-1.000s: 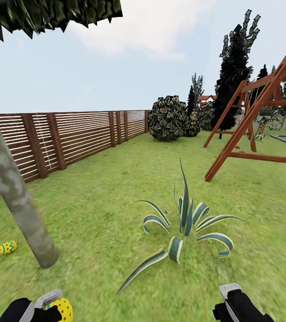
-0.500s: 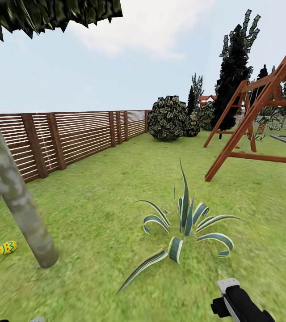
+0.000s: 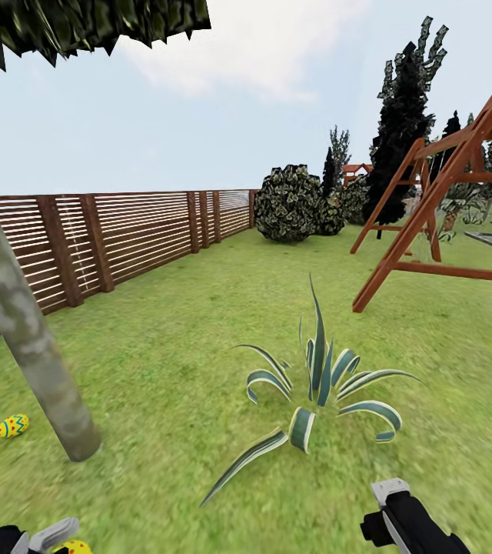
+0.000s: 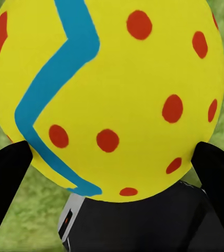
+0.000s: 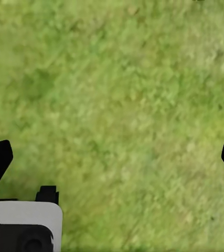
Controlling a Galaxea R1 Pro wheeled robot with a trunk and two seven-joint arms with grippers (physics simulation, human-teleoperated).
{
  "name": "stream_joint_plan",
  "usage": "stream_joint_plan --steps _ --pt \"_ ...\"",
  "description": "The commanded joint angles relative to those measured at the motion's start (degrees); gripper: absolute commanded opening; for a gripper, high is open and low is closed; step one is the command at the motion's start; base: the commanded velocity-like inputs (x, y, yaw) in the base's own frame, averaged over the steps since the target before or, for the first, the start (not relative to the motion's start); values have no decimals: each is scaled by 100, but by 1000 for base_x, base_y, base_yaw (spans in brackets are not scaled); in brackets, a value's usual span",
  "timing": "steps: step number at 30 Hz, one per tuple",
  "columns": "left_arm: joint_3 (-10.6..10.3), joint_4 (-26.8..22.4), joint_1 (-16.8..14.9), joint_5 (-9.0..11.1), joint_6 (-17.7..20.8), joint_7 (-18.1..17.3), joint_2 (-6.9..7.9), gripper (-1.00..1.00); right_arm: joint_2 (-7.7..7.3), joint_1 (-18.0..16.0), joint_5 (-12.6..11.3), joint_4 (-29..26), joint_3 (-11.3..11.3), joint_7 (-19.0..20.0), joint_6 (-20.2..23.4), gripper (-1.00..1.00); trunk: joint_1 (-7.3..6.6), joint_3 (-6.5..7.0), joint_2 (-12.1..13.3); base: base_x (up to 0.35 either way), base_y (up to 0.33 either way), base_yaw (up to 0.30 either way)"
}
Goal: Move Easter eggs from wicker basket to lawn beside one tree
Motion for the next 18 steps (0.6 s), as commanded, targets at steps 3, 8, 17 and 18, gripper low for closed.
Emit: stream_joint_plan --steps 3,8,17,18 --pt "30 -98 -4 -21 55 -24 8 -100 -6 -4 39 -8 27 5 29 100 3 -12 -11 0 0 0" --pt "36 -171 -4 -27 58 -14 -15 -100 -6 -4 40 -8 27 5 28 100 69 -66 -131 0 0 0" --pt "38 -183 -4 -12 59 -29 -55 -100 -7 -6 25 -8 22 5 20 100 267 -227 -492 0 0 0" --pt "38 -183 -4 -12 58 -29 -57 -100 -11 -5 24 -8 20 5 21 100 289 -245 -532 0 0 0"
